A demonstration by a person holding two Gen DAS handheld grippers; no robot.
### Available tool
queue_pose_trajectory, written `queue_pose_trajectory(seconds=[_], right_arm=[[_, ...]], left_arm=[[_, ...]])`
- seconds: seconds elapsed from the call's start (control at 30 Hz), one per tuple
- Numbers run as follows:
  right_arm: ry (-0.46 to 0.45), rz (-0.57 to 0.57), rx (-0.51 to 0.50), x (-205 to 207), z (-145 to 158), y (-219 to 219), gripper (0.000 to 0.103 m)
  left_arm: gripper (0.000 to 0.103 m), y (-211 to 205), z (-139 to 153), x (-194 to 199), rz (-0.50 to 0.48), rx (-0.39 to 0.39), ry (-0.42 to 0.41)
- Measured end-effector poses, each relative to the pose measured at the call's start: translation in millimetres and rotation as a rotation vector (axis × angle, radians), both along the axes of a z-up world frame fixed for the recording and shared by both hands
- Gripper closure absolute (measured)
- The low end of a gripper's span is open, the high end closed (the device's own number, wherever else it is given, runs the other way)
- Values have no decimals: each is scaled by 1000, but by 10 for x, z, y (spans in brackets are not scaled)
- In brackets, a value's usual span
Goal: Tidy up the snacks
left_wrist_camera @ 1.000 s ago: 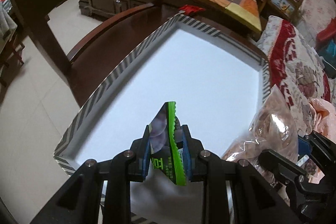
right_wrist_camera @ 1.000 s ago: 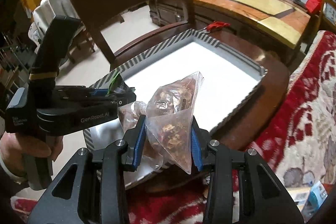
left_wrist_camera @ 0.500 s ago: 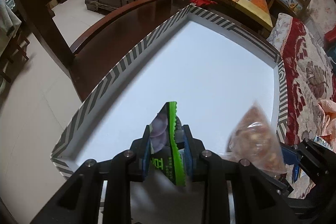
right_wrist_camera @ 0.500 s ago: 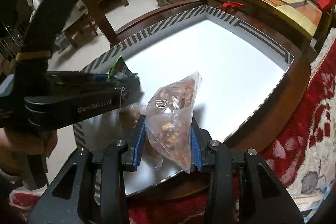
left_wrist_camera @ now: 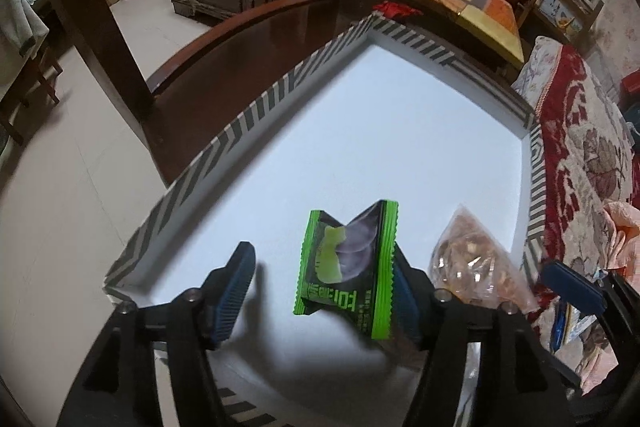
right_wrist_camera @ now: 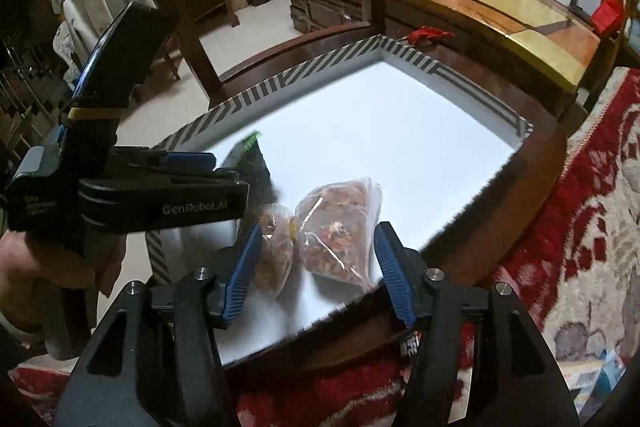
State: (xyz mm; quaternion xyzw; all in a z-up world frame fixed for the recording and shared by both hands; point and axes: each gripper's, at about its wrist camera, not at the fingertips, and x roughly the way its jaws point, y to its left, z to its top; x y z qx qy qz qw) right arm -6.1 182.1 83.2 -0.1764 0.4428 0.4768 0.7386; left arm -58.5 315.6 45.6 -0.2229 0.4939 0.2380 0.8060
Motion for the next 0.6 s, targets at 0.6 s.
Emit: queue_pose_trajectory(seconds=[0.6], right_arm=[[90,-43,-94,163,-217,-1035,45]], left_arm=[[19,-271,450,-62,-47,22,-106]])
